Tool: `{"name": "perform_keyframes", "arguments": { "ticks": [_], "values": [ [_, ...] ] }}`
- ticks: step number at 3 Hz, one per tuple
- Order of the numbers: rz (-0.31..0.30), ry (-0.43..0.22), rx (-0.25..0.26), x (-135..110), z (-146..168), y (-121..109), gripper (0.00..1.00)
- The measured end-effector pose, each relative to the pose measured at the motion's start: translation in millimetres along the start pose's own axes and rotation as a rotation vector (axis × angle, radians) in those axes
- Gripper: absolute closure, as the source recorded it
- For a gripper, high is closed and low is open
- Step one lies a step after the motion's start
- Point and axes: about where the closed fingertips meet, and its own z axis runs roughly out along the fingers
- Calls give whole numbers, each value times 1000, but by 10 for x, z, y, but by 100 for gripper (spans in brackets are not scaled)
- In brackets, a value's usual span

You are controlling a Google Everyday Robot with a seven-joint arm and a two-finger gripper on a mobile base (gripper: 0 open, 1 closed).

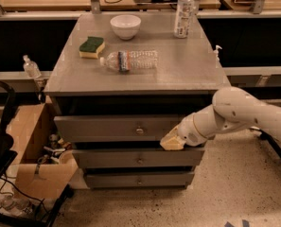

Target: Close top drawer

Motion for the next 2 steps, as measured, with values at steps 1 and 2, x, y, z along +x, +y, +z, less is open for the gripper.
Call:
{"name": "perform_keyframes", "arguments": {
  "ticks": [1, 2],
  "values": [
    [6, 16, 48, -453, -79, -645, 100],
    [6, 16, 48, -432, -89, -613, 100]
  ]
}}
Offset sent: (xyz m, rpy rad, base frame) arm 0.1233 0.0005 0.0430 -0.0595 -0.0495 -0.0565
